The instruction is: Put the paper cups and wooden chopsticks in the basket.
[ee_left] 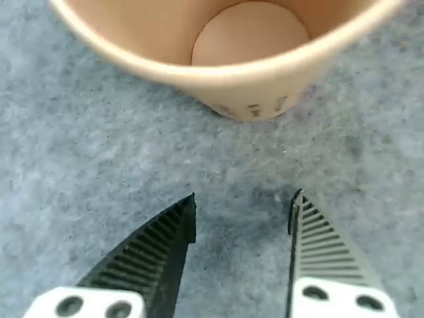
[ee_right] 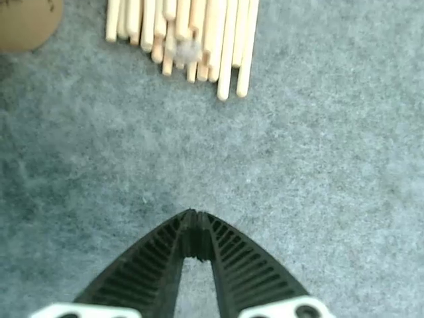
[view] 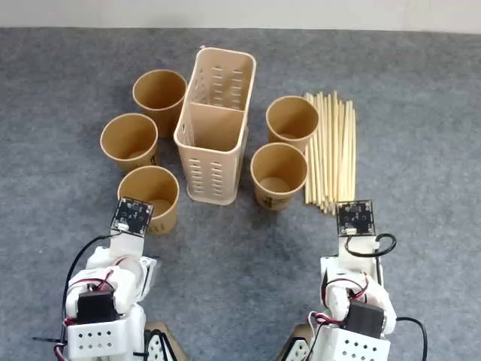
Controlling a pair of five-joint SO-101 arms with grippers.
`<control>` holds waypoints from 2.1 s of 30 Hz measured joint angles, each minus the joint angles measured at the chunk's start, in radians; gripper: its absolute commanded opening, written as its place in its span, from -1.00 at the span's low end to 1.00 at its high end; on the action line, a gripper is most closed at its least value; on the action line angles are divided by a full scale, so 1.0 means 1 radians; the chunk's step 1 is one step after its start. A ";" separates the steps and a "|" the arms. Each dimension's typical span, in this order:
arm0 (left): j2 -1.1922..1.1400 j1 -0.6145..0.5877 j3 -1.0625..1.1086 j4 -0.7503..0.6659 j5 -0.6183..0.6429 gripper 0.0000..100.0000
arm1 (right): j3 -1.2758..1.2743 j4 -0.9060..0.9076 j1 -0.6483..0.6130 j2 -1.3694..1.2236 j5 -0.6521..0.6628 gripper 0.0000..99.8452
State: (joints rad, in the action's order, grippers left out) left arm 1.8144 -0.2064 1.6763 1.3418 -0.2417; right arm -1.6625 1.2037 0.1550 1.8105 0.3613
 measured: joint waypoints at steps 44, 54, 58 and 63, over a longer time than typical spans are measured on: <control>-1.181 -0.190 -1.470 0.219 0.126 -0.50 | 0.721 -0.269 -0.238 -0.976 -0.236 -0.59; -1.490 -0.068 -1.528 0.222 0.175 -0.50 | 0.402 -0.410 -0.296 -0.681 -0.216 -0.52; -1.504 -0.035 -1.476 0.222 0.187 -0.51 | 0.371 -0.410 -0.313 -0.597 -0.216 -0.52; -1.504 -0.026 -1.361 0.192 0.187 -0.51 | 0.371 -0.410 -0.319 -0.578 -0.216 -0.52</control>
State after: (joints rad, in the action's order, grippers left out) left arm 0.3107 -0.2325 0.3153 1.5336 -0.0545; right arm -1.2912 0.7940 -0.1642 1.2321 0.1450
